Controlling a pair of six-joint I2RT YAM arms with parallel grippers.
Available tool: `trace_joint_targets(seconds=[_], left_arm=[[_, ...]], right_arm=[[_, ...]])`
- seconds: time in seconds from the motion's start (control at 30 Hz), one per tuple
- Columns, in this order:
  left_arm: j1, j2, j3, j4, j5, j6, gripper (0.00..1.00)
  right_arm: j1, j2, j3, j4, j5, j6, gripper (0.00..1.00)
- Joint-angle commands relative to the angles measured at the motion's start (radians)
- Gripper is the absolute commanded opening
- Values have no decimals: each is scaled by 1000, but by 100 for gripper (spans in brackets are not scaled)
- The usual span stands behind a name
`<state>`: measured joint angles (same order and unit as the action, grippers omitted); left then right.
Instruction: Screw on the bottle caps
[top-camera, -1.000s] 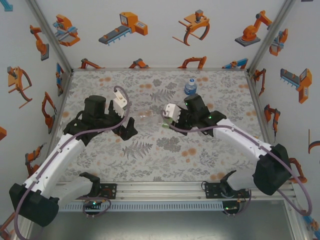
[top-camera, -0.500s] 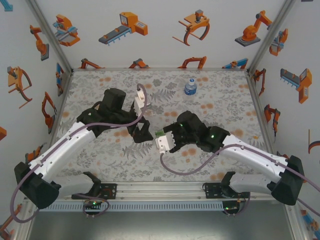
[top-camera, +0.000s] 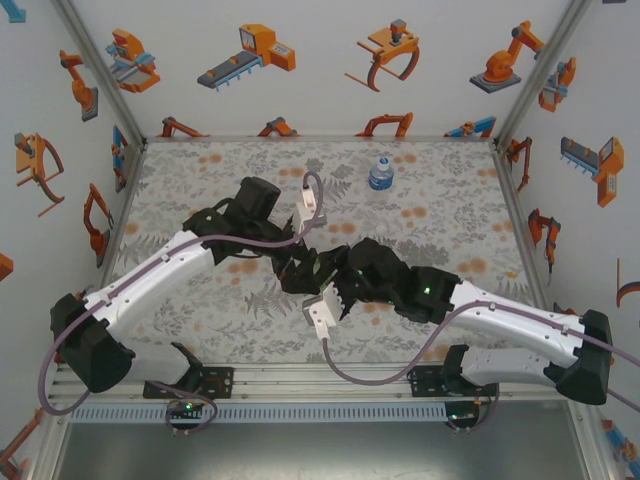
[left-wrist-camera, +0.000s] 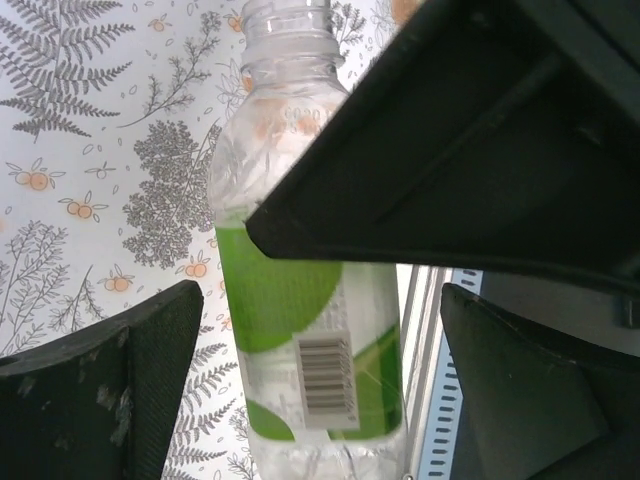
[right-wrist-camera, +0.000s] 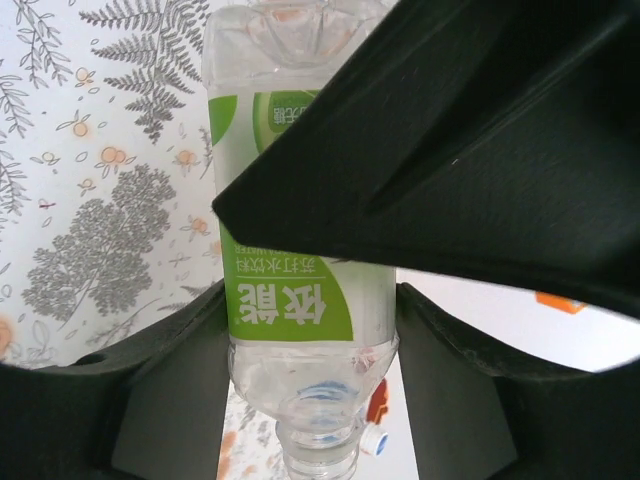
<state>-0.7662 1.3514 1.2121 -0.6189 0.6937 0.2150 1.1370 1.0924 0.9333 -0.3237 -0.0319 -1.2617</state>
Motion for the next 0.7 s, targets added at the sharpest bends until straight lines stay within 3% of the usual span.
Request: trace_joint_targets(seconds=[0.0, 0.5, 0.6, 0.67], left_arm=[[-10, 11, 32, -45, 40, 18, 90], [-13, 56, 54, -103, 69, 54, 54], [-13, 55, 61, -122, 48, 73, 46], [-12, 53, 64, -133, 18, 81, 44]], right_arm=[[18, -29, 18, 45, 26, -49, 38], [44, -42, 6, 86, 55, -77, 40], [45, -42, -8, 112, 72, -77, 47], [44, -37, -26, 147, 108, -77, 58]])
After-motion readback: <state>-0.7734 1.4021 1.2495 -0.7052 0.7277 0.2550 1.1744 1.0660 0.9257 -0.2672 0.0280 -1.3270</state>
